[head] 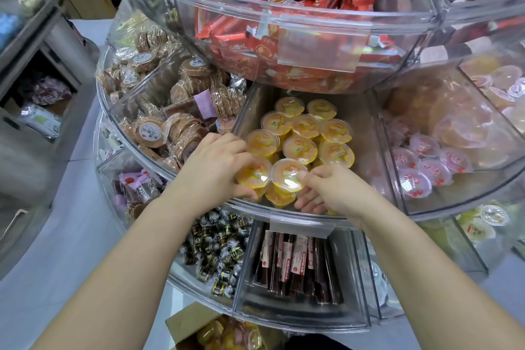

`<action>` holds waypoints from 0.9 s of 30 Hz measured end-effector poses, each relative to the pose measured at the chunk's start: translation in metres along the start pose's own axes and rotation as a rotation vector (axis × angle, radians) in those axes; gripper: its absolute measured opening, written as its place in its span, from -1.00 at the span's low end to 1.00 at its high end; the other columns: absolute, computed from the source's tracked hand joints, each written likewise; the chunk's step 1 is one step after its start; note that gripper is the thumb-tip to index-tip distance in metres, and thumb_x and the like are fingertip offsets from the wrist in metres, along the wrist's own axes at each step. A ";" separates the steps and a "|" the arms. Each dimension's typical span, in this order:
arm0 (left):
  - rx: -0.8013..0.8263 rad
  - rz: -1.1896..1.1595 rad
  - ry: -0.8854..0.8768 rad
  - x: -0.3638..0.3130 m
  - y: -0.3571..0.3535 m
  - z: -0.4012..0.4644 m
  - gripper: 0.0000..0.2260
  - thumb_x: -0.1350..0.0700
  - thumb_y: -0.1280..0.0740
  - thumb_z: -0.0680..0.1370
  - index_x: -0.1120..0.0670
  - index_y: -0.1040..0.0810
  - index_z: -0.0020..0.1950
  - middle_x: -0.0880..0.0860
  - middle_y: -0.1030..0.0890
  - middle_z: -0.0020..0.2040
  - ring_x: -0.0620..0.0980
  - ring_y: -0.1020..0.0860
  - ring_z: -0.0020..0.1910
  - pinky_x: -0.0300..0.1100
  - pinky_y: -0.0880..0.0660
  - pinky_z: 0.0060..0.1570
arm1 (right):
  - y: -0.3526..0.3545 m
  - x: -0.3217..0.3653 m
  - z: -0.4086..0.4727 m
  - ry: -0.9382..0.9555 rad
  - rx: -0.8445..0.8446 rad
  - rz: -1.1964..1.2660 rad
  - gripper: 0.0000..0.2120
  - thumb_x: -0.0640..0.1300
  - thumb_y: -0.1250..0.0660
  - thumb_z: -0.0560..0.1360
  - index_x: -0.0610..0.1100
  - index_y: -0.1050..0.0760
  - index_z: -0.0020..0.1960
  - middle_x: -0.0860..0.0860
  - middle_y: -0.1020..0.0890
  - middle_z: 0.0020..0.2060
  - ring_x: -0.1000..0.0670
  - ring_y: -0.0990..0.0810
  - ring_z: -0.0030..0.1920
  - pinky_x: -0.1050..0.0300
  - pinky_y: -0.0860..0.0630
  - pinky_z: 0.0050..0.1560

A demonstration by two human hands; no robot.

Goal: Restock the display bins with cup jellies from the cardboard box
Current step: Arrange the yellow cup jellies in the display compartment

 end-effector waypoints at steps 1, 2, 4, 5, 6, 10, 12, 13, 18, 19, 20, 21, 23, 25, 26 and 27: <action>0.014 -0.023 0.001 0.001 0.000 0.000 -0.46 -0.16 -0.52 0.21 -0.04 -0.60 0.15 -0.02 -0.61 -0.03 0.05 -0.50 0.08 -0.18 -0.16 -0.03 | 0.001 0.001 -0.001 -0.002 0.001 -0.008 -0.68 0.02 -0.20 0.57 -0.20 -0.52 -0.18 -0.11 -0.69 -0.33 0.04 -0.61 -0.41 0.28 -0.51 -0.41; 0.030 -0.043 -0.001 0.001 -0.001 0.000 -0.46 -0.12 -0.53 0.22 -0.05 -0.59 0.17 -0.03 -0.61 0.02 0.04 -0.48 0.12 -0.19 -0.14 -0.03 | 0.001 0.000 -0.002 -0.010 0.007 -0.016 -0.67 0.01 -0.20 0.57 -0.20 -0.53 -0.20 -0.10 -0.69 -0.34 0.03 -0.62 -0.40 0.27 -0.51 -0.39; 0.040 -0.039 -0.015 -0.001 -0.001 0.000 -0.49 -0.04 -0.55 0.24 -0.05 -0.59 0.18 -0.03 -0.62 0.06 0.05 -0.49 0.14 -0.16 -0.17 -0.03 | 0.000 -0.002 -0.003 -0.042 0.036 -0.035 -0.66 -0.02 -0.19 0.57 -0.19 -0.57 -0.24 -0.08 -0.70 -0.35 0.04 -0.63 -0.38 0.25 -0.52 -0.33; 0.029 -0.017 -0.024 -0.002 -0.001 0.000 -0.50 -0.01 -0.57 0.23 -0.03 -0.60 0.15 -0.02 -0.63 0.02 0.06 -0.52 0.10 -0.13 -0.22 -0.04 | -0.001 -0.003 -0.004 -0.056 0.053 -0.061 -0.64 -0.03 -0.18 0.57 -0.18 -0.60 -0.25 -0.06 -0.71 -0.35 0.05 -0.64 -0.36 0.25 -0.52 -0.32; 0.012 0.002 -0.026 -0.003 -0.001 0.000 -0.52 0.00 -0.58 0.21 -0.01 -0.62 0.12 -0.01 -0.65 -0.03 0.08 -0.55 0.05 -0.09 -0.28 -0.05 | -0.001 -0.004 -0.004 -0.065 0.064 -0.089 -0.63 -0.02 -0.18 0.56 -0.17 -0.63 -0.26 -0.04 -0.71 -0.35 0.06 -0.64 -0.35 0.26 -0.51 -0.31; -0.031 0.003 0.010 -0.001 0.001 -0.002 -0.52 -0.08 -0.56 0.20 0.04 -0.64 0.06 0.01 -0.64 -0.11 0.08 -0.56 -0.04 -0.09 -0.29 -0.04 | 0.005 -0.004 -0.002 -0.045 0.024 -0.028 -0.60 0.08 -0.19 0.56 -0.15 -0.58 -0.28 -0.03 -0.67 -0.42 0.07 -0.60 -0.44 0.27 -0.49 -0.39; -0.024 -0.021 0.010 0.001 0.001 -0.003 -0.50 -0.12 -0.54 0.21 0.01 -0.62 0.11 -0.01 -0.63 -0.07 0.06 -0.54 0.01 -0.14 -0.22 -0.03 | 0.008 -0.002 -0.001 0.002 -0.012 -0.018 -0.67 0.05 -0.22 0.55 -0.14 -0.54 -0.24 -0.03 -0.66 -0.39 0.10 -0.59 -0.46 0.30 -0.47 -0.46; -0.020 -0.050 0.013 0.001 0.002 -0.003 -0.49 -0.14 -0.52 0.23 -0.01 -0.61 0.13 -0.03 -0.63 -0.03 0.04 -0.52 0.05 -0.17 -0.18 -0.03 | 0.009 -0.001 0.000 0.024 -0.021 -0.029 -0.70 0.02 -0.23 0.55 -0.13 -0.53 -0.23 -0.03 -0.67 -0.35 0.10 -0.60 -0.43 0.31 -0.48 -0.45; -0.010 -0.155 -0.025 -0.012 0.003 0.006 -0.59 -0.08 -0.48 0.34 -0.04 -0.59 0.16 -0.05 -0.61 0.11 0.04 -0.48 0.15 -0.09 -0.32 0.06 | 0.008 0.001 -0.001 0.039 0.009 0.004 -0.72 -0.05 -0.20 0.58 -0.14 -0.51 -0.24 -0.07 -0.68 -0.30 -0.03 -0.64 -0.29 0.17 -0.58 -0.27; 0.014 -0.139 -0.038 -0.017 -0.001 0.009 -0.60 -0.07 -0.47 0.36 -0.06 -0.58 0.18 -0.08 -0.60 0.14 0.02 -0.46 0.18 -0.10 -0.30 0.08 | 0.006 0.001 -0.001 0.030 0.024 0.016 -0.72 -0.05 -0.21 0.57 -0.16 -0.52 -0.24 -0.08 -0.68 -0.30 -0.03 -0.64 -0.29 0.14 -0.58 -0.23; 0.027 -0.122 -0.053 -0.022 -0.005 0.012 -0.61 -0.05 -0.46 0.38 -0.08 -0.57 0.19 -0.10 -0.59 0.15 0.01 -0.45 0.20 -0.12 -0.29 0.07 | 0.005 0.001 -0.001 0.022 0.037 0.023 -0.71 -0.06 -0.21 0.57 -0.18 -0.53 -0.24 -0.09 -0.69 -0.30 -0.04 -0.64 -0.29 0.13 -0.58 -0.21; 0.023 -0.115 -0.069 -0.027 -0.007 0.014 -0.63 -0.02 -0.47 0.38 -0.08 -0.58 0.17 -0.10 -0.60 0.14 0.01 -0.46 0.20 -0.12 -0.29 0.05 | 0.005 0.001 -0.001 0.018 0.044 0.028 -0.71 -0.06 -0.21 0.58 -0.18 -0.53 -0.24 -0.09 -0.69 -0.30 -0.04 -0.64 -0.29 0.13 -0.57 -0.20; -0.031 -0.116 -0.092 -0.031 -0.006 0.016 -0.72 0.05 -0.50 0.37 -0.03 -0.64 0.07 -0.07 -0.64 0.06 0.07 -0.53 0.10 -0.08 -0.37 -0.03 | 0.005 0.001 -0.001 0.019 0.035 0.040 -0.70 -0.04 -0.20 0.58 -0.17 -0.51 -0.23 -0.09 -0.67 -0.30 -0.04 -0.62 -0.29 0.15 -0.55 -0.23; -0.109 -0.119 -0.116 -0.033 -0.002 0.015 -0.80 0.08 -0.53 0.33 0.02 -0.69 -0.06 -0.03 -0.67 -0.05 0.10 -0.59 -0.01 -0.06 -0.42 -0.12 | 0.006 0.000 0.000 0.023 0.018 0.049 -0.71 -0.04 -0.18 0.59 -0.16 -0.48 -0.23 -0.09 -0.65 -0.30 -0.05 -0.61 -0.28 0.15 -0.54 -0.25; -0.135 -0.123 -0.129 -0.034 0.000 0.014 -0.82 0.07 -0.54 0.32 0.03 -0.69 -0.11 -0.03 -0.68 -0.09 0.10 -0.59 -0.05 -0.07 -0.43 -0.15 | 0.006 0.000 0.000 0.029 0.009 0.045 -0.71 -0.04 -0.17 0.59 -0.15 -0.46 -0.23 -0.09 -0.65 -0.30 -0.05 -0.61 -0.28 0.14 -0.54 -0.25; -0.153 -0.133 -0.139 -0.034 0.000 0.013 -0.83 0.06 -0.55 0.31 0.04 -0.69 -0.14 -0.02 -0.67 -0.11 0.10 -0.59 -0.07 -0.07 -0.43 -0.16 | 0.007 0.001 0.000 0.038 0.001 0.037 -0.71 -0.03 -0.16 0.59 -0.14 -0.45 -0.23 -0.09 -0.64 -0.30 -0.05 -0.61 -0.28 0.13 -0.55 -0.25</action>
Point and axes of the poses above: each hand's wrist, its own z-axis towards the middle knuckle, its own y-axis out of the back of the hand, x = y × z, the point moved 10 cm from there along z, towards the middle knuckle
